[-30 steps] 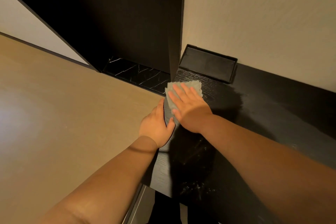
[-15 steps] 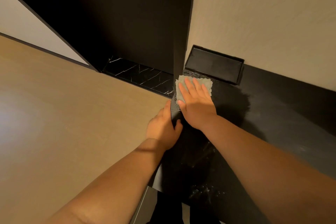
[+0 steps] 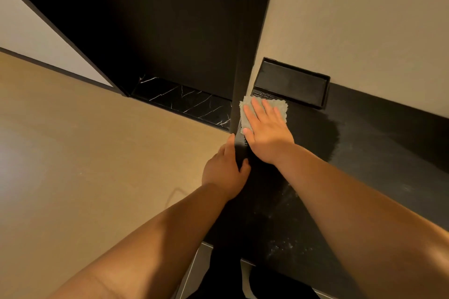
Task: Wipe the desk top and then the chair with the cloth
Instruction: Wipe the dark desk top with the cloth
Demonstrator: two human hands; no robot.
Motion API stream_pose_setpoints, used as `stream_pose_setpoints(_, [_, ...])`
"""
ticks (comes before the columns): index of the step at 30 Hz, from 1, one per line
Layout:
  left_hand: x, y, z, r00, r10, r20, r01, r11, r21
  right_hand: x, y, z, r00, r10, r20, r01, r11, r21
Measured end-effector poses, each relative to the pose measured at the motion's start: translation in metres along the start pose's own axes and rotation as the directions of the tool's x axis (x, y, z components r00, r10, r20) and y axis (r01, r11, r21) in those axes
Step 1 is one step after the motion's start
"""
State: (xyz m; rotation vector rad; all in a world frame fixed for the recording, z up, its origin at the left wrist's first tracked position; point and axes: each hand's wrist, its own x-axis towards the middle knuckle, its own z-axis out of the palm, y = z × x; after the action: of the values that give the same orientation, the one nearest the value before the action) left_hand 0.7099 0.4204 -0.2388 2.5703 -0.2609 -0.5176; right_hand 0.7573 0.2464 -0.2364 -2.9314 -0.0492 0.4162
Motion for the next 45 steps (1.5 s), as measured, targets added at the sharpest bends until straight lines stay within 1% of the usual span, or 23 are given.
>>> stream_pose_setpoints(2, [-0.004, -0.002, 0.001, 1.0, -0.007, -0.002, 0.007, 1.0, -0.003, -0.014, -0.006, 0.001, 1.0, -0.013, -0.004, 0.013, 1.0, 0.024])
stream_pose_setpoints(5, [-0.013, -0.005, 0.0, 0.999, 0.022, -0.038, -0.025, 0.996, -0.083, -0.048, -0.007, 0.006, 0.983, -0.172, -0.056, 0.17, 0.985, -0.041])
stream_pose_setpoints(7, [-0.02, -0.007, 0.0, 0.996, 0.043, -0.077, -0.053, 0.988, -0.145, -0.062, -0.002, 0.01, 0.968, -0.25, -0.019, 0.249, 0.967, -0.051])
stream_pose_setpoints(9, [-0.028, -0.008, 0.001, 0.994, 0.038, -0.104, -0.054, 0.986, -0.156, -0.061, 0.009, 0.007, 0.953, -0.302, 0.008, 0.302, 0.953, -0.026])
stream_pose_setpoints(11, [-0.035, -0.01, 0.004, 0.994, 0.022, -0.11, -0.036, 0.991, -0.133, -0.046, 0.022, 0.0, 0.954, -0.295, 0.05, 0.297, 0.954, -0.035])
stream_pose_setpoints(13, [-0.041, -0.012, 0.007, 0.997, -0.024, -0.073, 0.017, 0.996, -0.085, -0.03, 0.029, -0.008, 0.973, -0.221, 0.06, 0.225, 0.972, -0.07])
stream_pose_setpoints(15, [-0.048, -0.016, 0.012, 0.996, -0.08, -0.045, 0.078, 0.995, -0.056, -0.022, 0.026, -0.011, 0.989, -0.135, 0.057, 0.139, 0.988, -0.069])
stream_pose_setpoints(17, [-0.058, -0.017, 0.017, 0.992, -0.106, -0.072, 0.105, 0.994, -0.019, -0.028, 0.016, -0.009, 0.993, -0.106, 0.057, 0.109, 0.992, -0.058])
stream_pose_setpoints(19, [-0.068, -0.017, 0.021, 0.985, -0.118, -0.122, 0.119, 0.993, 0.002, -0.045, 0.005, -0.004, 0.984, -0.161, 0.073, 0.164, 0.985, -0.044])
stream_pose_setpoints(23, [-0.079, -0.016, 0.023, 0.978, -0.147, -0.146, 0.15, 0.989, 0.01, -0.086, 0.0, 0.012, 0.939, -0.326, 0.107, 0.331, 0.943, -0.026])
stream_pose_setpoints(25, [-0.078, -0.015, 0.023, 0.978, -0.147, -0.145, 0.154, 0.987, 0.038, -0.087, 0.009, 0.013, 0.916, -0.385, 0.116, 0.389, 0.921, -0.02])
stream_pose_setpoints(27, [-0.076, -0.015, 0.024, 0.977, -0.151, -0.153, 0.163, 0.984, 0.068, -0.072, 0.02, 0.006, 0.907, -0.408, 0.102, 0.413, 0.91, -0.028])
stream_pose_setpoints(28, [-0.075, -0.016, 0.024, 0.976, -0.153, -0.157, 0.166, 0.983, 0.077, -0.063, 0.023, 0.003, 0.92, -0.383, 0.084, 0.387, 0.922, -0.034])
stream_pose_setpoints(31, [-0.076, -0.016, 0.025, 0.972, -0.162, -0.171, 0.177, 0.981, 0.078, -0.04, 0.019, -0.001, 0.975, -0.217, 0.038, 0.218, 0.975, -0.031])
stream_pose_setpoints(33, [-0.075, -0.017, 0.025, 0.97, -0.17, -0.174, 0.187, 0.979, 0.084, -0.039, 0.01, 0.001, 0.982, -0.188, 0.016, 0.188, 0.98, -0.058])
stream_pose_setpoints(34, [-0.075, -0.017, 0.026, 0.97, -0.171, -0.172, 0.188, 0.978, 0.089, -0.042, 0.007, 0.003, 0.98, -0.196, 0.018, 0.197, 0.978, -0.064])
stream_pose_setpoints(36, [-0.075, -0.016, 0.026, 0.972, -0.163, -0.171, 0.18, 0.98, 0.088, -0.055, 0.002, 0.007, 0.965, -0.26, 0.037, 0.262, 0.963, -0.063])
stream_pose_setpoints(39, [-0.074, -0.016, 0.025, 0.972, -0.159, -0.171, 0.173, 0.982, 0.075, -0.082, -0.003, 0.017, 0.913, -0.404, 0.06, 0.409, 0.908, -0.093])
stream_pose_setpoints(42, [-0.075, -0.016, 0.025, 0.972, -0.153, -0.179, 0.169, 0.982, 0.08, -0.086, 0.003, 0.02, 0.862, -0.499, 0.094, 0.506, 0.857, -0.096])
stream_pose_setpoints(44, [-0.075, -0.016, 0.024, 0.97, -0.158, -0.184, 0.176, 0.981, 0.085, -0.072, 0.013, 0.015, 0.852, -0.514, 0.098, 0.523, 0.844, -0.118])
stream_pose_setpoints(45, [-0.075, -0.016, 0.024, 0.969, -0.164, -0.183, 0.183, 0.979, 0.089, -0.064, 0.018, 0.011, 0.869, -0.488, 0.077, 0.494, 0.86, -0.13])
